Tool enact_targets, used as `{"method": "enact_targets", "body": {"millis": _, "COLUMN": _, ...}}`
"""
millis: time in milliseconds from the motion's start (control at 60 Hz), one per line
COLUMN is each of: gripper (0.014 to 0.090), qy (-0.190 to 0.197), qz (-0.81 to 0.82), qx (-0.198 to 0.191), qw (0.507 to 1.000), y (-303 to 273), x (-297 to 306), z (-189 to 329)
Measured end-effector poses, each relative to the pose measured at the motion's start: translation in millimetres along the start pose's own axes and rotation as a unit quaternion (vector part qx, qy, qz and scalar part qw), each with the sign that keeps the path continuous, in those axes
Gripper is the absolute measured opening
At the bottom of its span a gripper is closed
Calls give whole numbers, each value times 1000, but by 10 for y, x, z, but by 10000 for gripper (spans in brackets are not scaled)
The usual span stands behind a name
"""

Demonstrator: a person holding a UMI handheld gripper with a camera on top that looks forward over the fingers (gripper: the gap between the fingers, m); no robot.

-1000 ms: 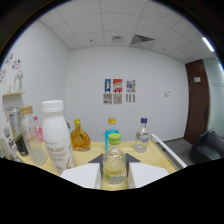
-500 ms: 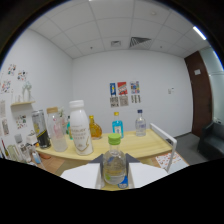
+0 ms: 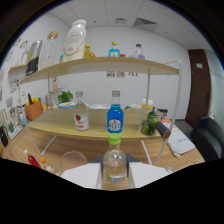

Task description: Make me a cup of Vodka Sunrise.

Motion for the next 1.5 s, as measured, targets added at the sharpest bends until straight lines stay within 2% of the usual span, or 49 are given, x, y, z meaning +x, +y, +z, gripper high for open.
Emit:
{"method": "enact_targets", "body": {"millis": 133, "gripper": 354, "qy": 24, "qz": -145, "qx": 7, "qw": 989, "y": -82, "x": 71, "z": 25}}
{"method": "enact_targets", "body": {"millis": 267, "gripper": 353, "qy": 52, "qz": -331, "qx": 9, "qw": 942, "y": -180, "x": 101, "z": 22}}
{"method": "enact_targets", "body": {"millis": 550, "gripper": 350, "qy": 94, "qz": -637, "qx": 2, "qw": 765, "y": -333, "x": 76, "z": 13}}
{"method": "enact_targets", "body": {"millis": 833, "gripper": 352, "qy": 110, "qz": -821, "qx": -8, "qw": 561, "y": -393, "x": -65, "z": 32}}
{"method": "enact_targets", "body": {"millis": 917, "gripper": 352, "qy": 110, "qz": -839, "qx": -18, "qw": 532, "y": -357, "x": -78, "z": 31}}
{"method": "enact_targets", "body": {"millis": 1000, "gripper": 352, "qy": 110, "qz": -843, "qx": -21, "qw": 525, "y": -363, "x": -103, "z": 22}}
{"method": "enact_targets", "body": {"millis": 1133, "gripper": 355, "qy": 106, "qz": -825, "qx": -13, "qw": 554, "y": -410, "x": -152, "z": -22}}
{"method": "enact_targets", "body": {"millis": 1217, "gripper": 353, "qy": 105, "qz": -794, "qx": 3, "qw": 599, "y": -501, "x": -166, "z": -65}}
{"method": "enact_targets", "body": {"millis": 1350, "gripper": 354, "qy": 85, "qz": -647, "qx": 48, "qw": 757, "y": -680, "x": -195, "z": -200}}
{"method": "enact_targets", "body": {"millis": 1417, "gripper": 354, "qy": 58, "qz": -532, "qx": 73, "qw": 842, "y": -743, "x": -210, "z": -266}}
{"method": "enact_targets", "body": {"millis": 1500, "gripper": 355, "qy": 45, "qz": -384, "qx": 75, "qw": 919, "y": -699, "x": -93, "z": -265}}
